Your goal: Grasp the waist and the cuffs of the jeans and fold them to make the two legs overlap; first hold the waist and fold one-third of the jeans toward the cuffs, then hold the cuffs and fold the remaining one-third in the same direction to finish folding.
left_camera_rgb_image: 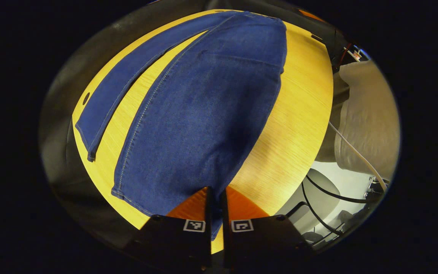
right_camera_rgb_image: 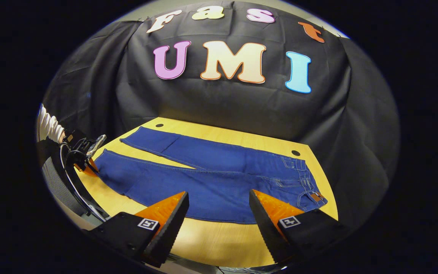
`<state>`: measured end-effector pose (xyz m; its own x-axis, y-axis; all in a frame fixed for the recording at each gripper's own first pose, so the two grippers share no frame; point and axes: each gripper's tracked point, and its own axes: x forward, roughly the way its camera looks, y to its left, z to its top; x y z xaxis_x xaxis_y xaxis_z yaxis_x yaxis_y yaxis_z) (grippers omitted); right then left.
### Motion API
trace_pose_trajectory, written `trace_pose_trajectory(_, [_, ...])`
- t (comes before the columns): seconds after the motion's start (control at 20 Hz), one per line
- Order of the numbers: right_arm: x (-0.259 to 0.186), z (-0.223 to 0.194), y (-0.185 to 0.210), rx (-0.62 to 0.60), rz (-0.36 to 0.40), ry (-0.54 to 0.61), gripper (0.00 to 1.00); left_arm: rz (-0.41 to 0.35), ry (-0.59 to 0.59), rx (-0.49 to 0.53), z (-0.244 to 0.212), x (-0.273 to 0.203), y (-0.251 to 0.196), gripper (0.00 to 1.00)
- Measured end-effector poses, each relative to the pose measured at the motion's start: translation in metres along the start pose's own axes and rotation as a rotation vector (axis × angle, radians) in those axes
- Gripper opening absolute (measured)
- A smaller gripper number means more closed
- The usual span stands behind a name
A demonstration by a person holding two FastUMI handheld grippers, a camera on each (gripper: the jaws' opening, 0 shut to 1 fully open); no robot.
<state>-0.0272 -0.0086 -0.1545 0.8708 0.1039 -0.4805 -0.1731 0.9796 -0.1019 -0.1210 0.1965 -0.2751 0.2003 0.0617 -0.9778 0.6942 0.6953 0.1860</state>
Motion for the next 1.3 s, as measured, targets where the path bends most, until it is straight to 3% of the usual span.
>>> trace_pose_trajectory(0.05, [0.001,-0.001,-0.003,-0.016,0.011,0.006,0.99,-0.007,0.009,-0.005,-0.001,0.002,0.0,0.02])
trace_pose_trajectory(0.1, [0.002,-0.004,-0.008,-0.037,0.019,0.016,0.99,-0.013,0.012,0.001,0.0,0.002,0.0,0.0])
trace_pose_trajectory(0.5, [0.016,-0.049,-0.084,-0.191,0.064,0.177,0.99,0.0,0.035,-0.023,-0.001,0.004,0.003,0.0])
trace_pose_trajectory(0.95, [0.061,-0.131,-0.138,-0.509,0.253,0.487,0.99,0.003,0.066,-0.078,0.0,0.006,0.005,0.0])
trace_pose_trajectory(1.3, [0.089,-0.165,-0.146,-0.513,0.357,0.637,0.99,0.023,0.096,-0.096,-0.001,0.007,0.004,0.0])
